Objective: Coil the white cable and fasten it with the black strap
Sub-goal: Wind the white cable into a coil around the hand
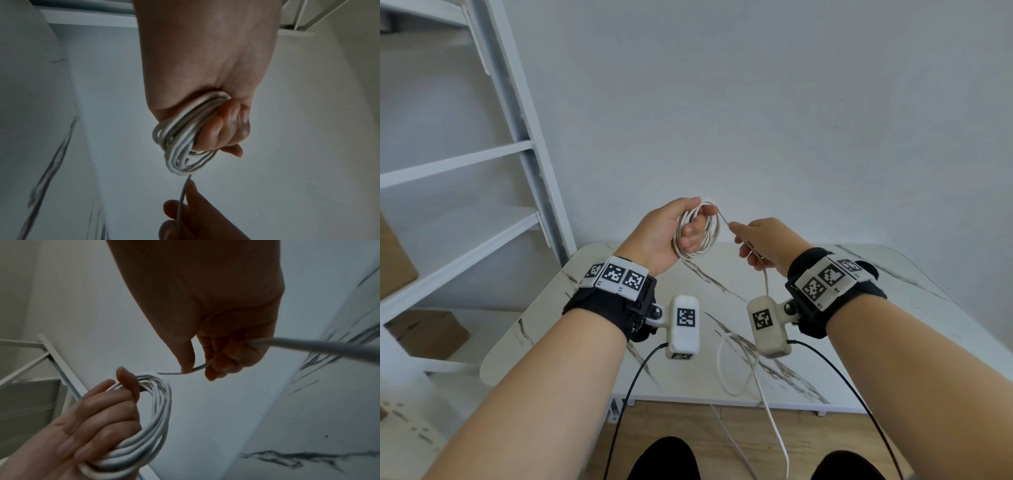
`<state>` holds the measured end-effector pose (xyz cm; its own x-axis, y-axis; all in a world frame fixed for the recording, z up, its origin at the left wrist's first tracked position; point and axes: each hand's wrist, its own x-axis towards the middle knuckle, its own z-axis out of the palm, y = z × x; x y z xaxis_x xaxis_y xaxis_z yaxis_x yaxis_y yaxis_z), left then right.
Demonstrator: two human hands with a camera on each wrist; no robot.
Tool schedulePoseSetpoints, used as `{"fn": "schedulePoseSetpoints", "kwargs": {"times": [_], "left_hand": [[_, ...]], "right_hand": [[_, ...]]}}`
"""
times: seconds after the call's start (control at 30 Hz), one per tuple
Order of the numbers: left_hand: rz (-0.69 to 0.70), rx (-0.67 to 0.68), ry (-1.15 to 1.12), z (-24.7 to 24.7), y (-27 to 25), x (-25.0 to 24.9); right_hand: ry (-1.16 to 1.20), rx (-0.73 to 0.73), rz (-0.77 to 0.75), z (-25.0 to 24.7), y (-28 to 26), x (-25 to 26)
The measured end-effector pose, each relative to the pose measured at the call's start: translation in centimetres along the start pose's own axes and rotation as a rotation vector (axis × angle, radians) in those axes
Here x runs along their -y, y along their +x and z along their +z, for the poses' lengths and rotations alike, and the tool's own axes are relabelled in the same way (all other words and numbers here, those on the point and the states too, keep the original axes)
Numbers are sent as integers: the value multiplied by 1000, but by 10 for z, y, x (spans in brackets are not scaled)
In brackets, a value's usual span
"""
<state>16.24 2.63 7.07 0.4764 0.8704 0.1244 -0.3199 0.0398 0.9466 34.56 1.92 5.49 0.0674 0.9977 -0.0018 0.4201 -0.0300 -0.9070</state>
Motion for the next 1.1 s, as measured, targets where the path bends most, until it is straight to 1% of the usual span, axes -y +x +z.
{"fn": "schedulePoseSetpoints", "kwargs": {"times": [0.13,0.23,0.33,0.5,0.6,0.7,0.83,0.97,1.1], "left_hand": [[14,21,-110,5,0,0],[15,21,-197,8,1,-4],[20,-20,-214,9,3,-7],[11,-93,-267,10,2,-8],[32,-146,-260,9,3,-8],[56,-205,-220,8,5,-8],[86,-250,-143,11,6,-7],[156,-317,99,9,11,-5],[170,-372,333,7,10,-4]], "right_hand": [[-9,35,26,3,0,4],[-22,127,50,7,-6,2],[-39,207,49,10,-12,1],[-72,280,33,17,-16,3],[-126,306,21,19,-18,4],[-121,351,22,20,-21,4],[-111,367,-1,21,-23,5],[-172,418,-20,19,-27,6],[-204,428,-48,17,-29,7]]}}
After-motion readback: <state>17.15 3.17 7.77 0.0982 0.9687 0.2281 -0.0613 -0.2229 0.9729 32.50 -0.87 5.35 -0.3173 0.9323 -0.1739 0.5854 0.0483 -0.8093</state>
